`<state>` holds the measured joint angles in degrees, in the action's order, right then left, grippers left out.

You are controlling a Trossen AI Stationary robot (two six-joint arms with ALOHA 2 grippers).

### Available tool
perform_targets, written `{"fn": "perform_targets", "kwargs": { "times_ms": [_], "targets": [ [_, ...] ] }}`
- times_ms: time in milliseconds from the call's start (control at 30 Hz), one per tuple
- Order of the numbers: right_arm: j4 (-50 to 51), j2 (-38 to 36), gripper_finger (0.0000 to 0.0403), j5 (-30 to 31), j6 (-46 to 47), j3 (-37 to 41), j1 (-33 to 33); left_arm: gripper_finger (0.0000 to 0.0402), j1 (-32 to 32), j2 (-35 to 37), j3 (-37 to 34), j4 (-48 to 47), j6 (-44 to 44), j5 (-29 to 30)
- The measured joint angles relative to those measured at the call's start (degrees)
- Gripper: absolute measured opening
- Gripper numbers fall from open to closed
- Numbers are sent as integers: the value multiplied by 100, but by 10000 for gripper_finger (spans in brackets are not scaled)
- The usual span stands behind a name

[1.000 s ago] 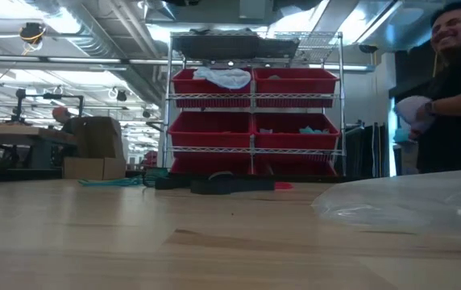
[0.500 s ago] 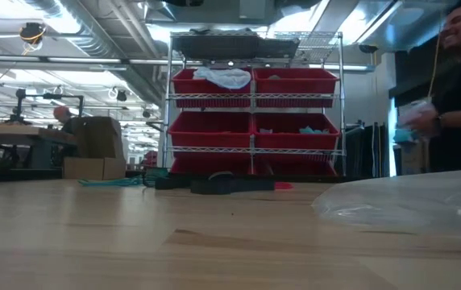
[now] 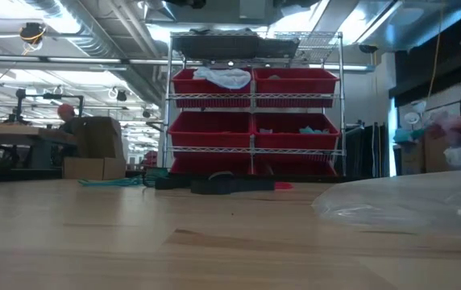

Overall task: Sort rubber bands
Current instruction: Put the black rubber band into the transparent zip bag

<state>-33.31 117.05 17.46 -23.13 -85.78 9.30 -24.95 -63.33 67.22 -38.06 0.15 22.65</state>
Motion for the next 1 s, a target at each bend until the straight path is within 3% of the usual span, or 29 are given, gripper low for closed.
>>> {"fn": "perform_targets", "kwargs": {
  "times_ms": [100, 333, 567, 767, 1000],
  "targets": [
    [-41, 0, 234, 100, 4, 0, 0, 178, 73, 0, 83, 270, 512, 34],
    [-411, -13, 234, 259, 0, -24, 5, 183, 114, 11, 449, 246, 810, 37],
    [19, -9, 234, 324, -3, -710, 2, 184, 111, 16, 761, 272, 888, 39],
    [922, 9, 234, 556, 42, -1174, -4, 185, 103, 22, 1276, -910, 339, 30],
    [1172, 11, 234, 522, 366, -1196, -37, 185, 101, 22, 1768, -1661, -97, 22]
  ]
}}
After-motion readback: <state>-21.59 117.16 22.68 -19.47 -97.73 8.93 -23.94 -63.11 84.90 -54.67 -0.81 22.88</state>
